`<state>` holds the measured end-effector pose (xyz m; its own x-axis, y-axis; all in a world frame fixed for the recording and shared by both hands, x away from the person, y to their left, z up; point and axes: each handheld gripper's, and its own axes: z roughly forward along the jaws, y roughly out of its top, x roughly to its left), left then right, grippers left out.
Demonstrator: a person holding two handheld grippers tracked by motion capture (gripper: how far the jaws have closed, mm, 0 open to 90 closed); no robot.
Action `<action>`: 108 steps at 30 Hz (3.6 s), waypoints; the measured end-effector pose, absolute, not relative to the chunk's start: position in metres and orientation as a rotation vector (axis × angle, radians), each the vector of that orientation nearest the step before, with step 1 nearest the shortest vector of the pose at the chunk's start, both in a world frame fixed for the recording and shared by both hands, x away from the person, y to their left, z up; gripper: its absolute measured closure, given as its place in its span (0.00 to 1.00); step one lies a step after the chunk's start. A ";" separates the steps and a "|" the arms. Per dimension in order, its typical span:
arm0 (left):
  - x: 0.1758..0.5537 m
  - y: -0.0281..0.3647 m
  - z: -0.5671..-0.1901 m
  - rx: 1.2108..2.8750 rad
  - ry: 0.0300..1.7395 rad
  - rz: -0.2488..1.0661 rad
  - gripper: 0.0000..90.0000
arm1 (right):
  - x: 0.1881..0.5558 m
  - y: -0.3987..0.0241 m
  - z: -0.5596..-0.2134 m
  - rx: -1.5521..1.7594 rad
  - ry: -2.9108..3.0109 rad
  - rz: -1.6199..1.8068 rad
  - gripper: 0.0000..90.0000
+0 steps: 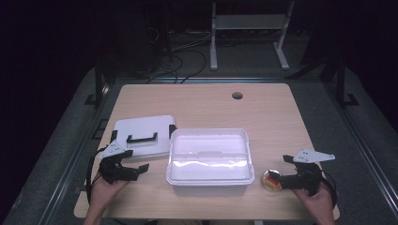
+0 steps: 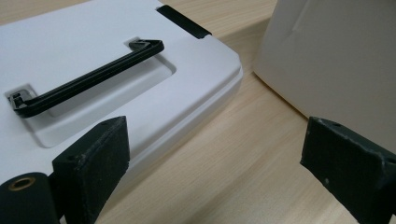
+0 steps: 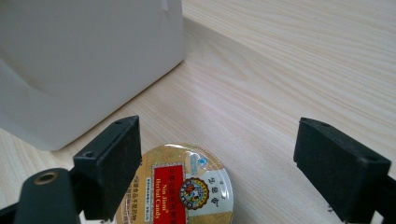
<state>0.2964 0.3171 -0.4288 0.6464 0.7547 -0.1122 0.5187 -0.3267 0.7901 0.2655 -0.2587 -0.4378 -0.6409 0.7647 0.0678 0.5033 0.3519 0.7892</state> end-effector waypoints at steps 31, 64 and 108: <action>0.293 0.278 -0.319 2.182 0.518 0.367 0.15 | 0.262 -0.262 -0.437 1.140 2.301 1.165 0.16; 0.336 0.132 -0.290 2.552 0.095 0.083 0.42 | 0.259 -0.261 -0.435 1.110 2.318 1.178 0.16; 0.355 0.064 -0.322 2.815 -0.039 -0.053 0.98 | 0.258 -0.260 -0.433 1.083 2.317 1.185 0.17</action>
